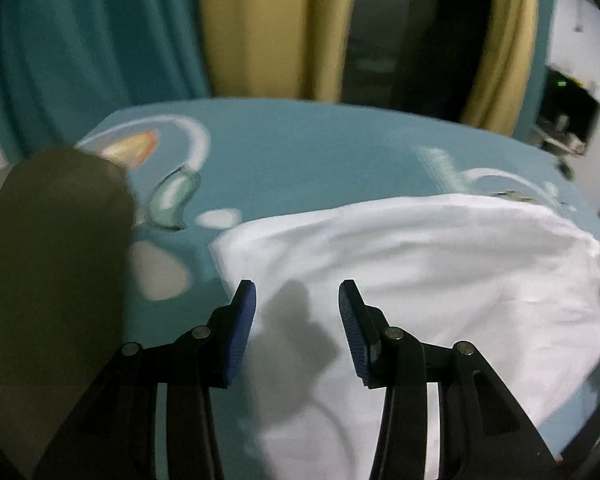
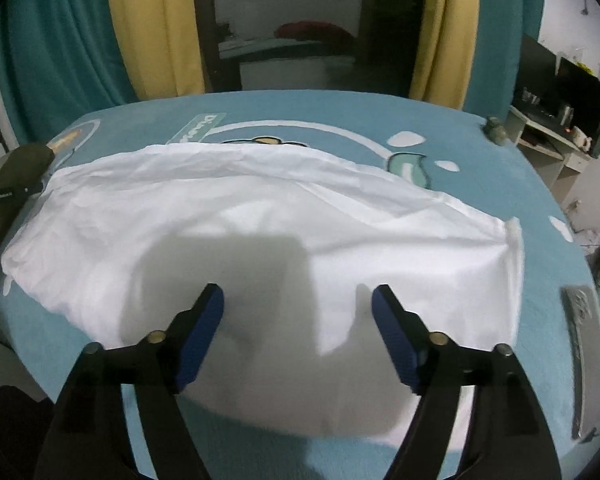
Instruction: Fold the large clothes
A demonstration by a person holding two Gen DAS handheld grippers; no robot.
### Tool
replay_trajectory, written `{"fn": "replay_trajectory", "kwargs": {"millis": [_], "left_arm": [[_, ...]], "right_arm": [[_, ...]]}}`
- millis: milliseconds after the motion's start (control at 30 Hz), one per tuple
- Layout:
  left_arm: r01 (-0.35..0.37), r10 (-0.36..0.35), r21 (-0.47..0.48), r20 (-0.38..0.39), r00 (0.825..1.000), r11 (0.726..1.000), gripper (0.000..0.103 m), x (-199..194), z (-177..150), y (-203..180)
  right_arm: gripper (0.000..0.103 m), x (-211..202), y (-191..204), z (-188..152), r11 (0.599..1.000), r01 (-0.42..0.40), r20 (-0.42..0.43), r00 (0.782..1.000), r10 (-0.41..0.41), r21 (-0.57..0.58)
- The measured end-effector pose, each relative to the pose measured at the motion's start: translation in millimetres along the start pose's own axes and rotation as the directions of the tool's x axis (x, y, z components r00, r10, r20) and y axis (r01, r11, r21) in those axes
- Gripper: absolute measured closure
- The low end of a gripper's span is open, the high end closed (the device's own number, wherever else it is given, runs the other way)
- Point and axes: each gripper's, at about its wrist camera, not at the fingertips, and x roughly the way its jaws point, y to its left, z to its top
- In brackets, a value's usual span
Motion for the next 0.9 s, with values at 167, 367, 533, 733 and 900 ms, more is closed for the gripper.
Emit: {"fn": "replay_trajectory", "kwargs": {"millis": [167,367,533,733,900], "left_arm": [[0.092,-0.097,0.074,0.067,0.993,0.993,0.057,-21.5,-11.0,-53.2],[0.183,-0.19,0.131,0.045,0.981,0.974,0.057,-27.5,-35.0,-100.7],[0.188,-0.191,0.147,0.001,0.982,0.971,0.057,-28.6,-52.2,-118.6],[0.159,-0.162,0.155,0.007,0.987,0.975,0.057,-33.9,-49.9,-123.9],[0.156,-0.161,0.182,0.017,0.987,0.971,0.057,-33.9,-42.6,-141.5]], "right_arm": [[0.019,-25.3,-11.7,-17.6,0.999,0.037,0.008,0.999,-0.037,0.026],[0.013,-40.1,-28.4,-48.3,0.991,0.0,-0.03,1.0,0.004,0.134],[0.013,-30.5,-35.9,-72.2,0.963,-0.087,-0.057,0.993,0.105,0.254],[0.009,-18.2,-45.3,-68.8,0.918,-0.177,0.035,0.984,0.176,0.355],[0.006,1.5,-53.0,-50.6,0.874,-0.265,0.109,0.964,0.241,0.408]]}}
